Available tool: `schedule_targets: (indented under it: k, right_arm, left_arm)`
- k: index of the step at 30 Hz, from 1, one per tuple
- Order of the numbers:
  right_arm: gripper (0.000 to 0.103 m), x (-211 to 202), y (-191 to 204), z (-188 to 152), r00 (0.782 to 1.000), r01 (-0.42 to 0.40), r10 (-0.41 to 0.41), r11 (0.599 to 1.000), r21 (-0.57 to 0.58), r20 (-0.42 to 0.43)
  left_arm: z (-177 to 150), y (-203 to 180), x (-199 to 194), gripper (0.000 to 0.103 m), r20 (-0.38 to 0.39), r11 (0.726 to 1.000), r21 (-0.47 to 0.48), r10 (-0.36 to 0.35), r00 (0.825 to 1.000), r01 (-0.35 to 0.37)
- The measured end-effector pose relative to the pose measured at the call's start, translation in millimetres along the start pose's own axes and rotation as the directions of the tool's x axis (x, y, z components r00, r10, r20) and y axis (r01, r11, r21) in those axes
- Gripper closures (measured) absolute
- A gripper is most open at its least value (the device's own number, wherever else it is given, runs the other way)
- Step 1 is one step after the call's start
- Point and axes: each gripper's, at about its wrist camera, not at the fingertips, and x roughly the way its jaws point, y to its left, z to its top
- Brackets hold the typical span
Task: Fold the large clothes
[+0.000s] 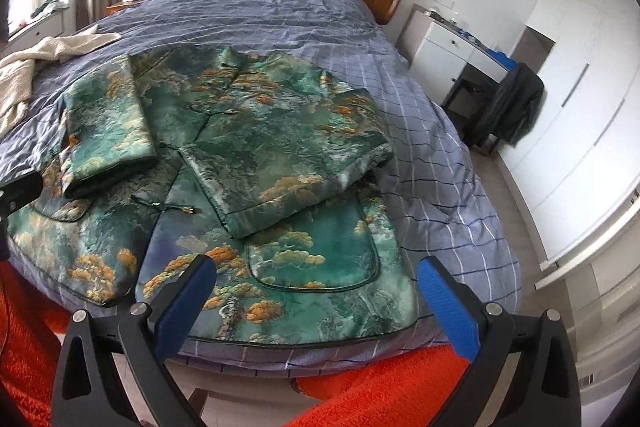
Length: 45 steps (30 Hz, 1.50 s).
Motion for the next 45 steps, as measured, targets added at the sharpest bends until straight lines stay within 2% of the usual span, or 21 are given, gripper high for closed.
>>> schedule_targets:
  k: [24, 28, 30, 31, 32, 33, 34, 35, 37, 38, 40, 43, 45]
  right_arm:
    - [0.001, 7, 4, -3, 1.0, 0.019, -0.019, 1.0, -0.024, -0.012]
    - [0.001, 1, -3, -1, 0.998, -0.047, 0.048, 0.999, -0.016, 0.045]
    - [0.001, -15, -16, 4, 0.985, -0.07, 0.064, 0.997, 0.027, 0.16]
    - [0.001, -25, -24, 5, 0.968, -0.092, 0.078, 0.995, 0.047, 0.239]
    - [0.001, -34, -31, 7, 0.936, -0.135, 0.114, 0.99, 0.039, 0.332]
    - [0.001, -34, -33, 9, 0.911, -0.176, 0.163, 0.984, 0.0, 0.378]
    - [0.001, -28, -32, 10, 0.898, -0.211, 0.209, 0.977, -0.039, 0.388]
    - [0.001, -12, -26, 12, 0.907, -0.242, 0.258, 0.966, -0.09, 0.333]
    - [0.001, 23, -6, 14, 0.944, -0.251, 0.282, 0.951, -0.182, 0.172]
    - [0.001, 38, 5, 13, 0.949, -0.243, 0.28, 0.942, -0.233, 0.143]
    - [0.001, 56, 24, 15, 0.945, -0.249, 0.3, 0.916, -0.313, 0.127]
    - [0.001, 93, 51, 29, 0.933, -0.303, 0.354, 0.873, -0.382, 0.069]
    - [0.002, 121, 66, 35, 0.938, -0.297, 0.343, 0.858, -0.419, 0.037]
  left_arm:
    - [0, 0, 5, 0.0, -0.002, 1.0, 0.005, -0.001, 1.0, 0.001]
    - [-3, 0, 6, 0.0, 0.007, 0.997, 0.016, -0.078, 0.997, 0.078]
    - [-6, 3, 5, 0.0, 0.026, 0.996, 0.012, -0.084, 0.996, 0.084]
    - [-8, 5, 5, 0.0, 0.039, 0.997, 0.004, -0.073, 0.997, 0.073]
    - [-9, 8, 5, 0.0, 0.045, 0.998, -0.002, -0.064, 0.997, 0.064]
    - [-11, 13, 6, 0.0, 0.05, 0.999, -0.014, -0.046, 0.998, 0.047]
    - [-13, 17, 9, 0.0, 0.044, 0.999, -0.025, -0.038, 0.998, 0.039]
    - [-15, 21, 12, 0.0, 0.03, 0.998, -0.037, -0.044, 0.999, 0.045]
    - [-19, 28, 15, 0.001, 0.014, 0.997, -0.059, -0.058, 0.998, 0.059]
    - [-20, 30, 14, 0.0, 0.015, 0.996, -0.065, -0.06, 0.998, 0.061]
    - [-24, 32, 11, 0.0, 0.03, 0.998, -0.057, -0.034, 0.999, 0.036]
    - [-32, 28, 3, 0.0, 0.08, 0.999, 0.01, 0.043, 0.996, -0.044]
    - [-36, 27, 3, 0.001, 0.069, 0.999, 0.039, 0.025, 0.997, -0.028]
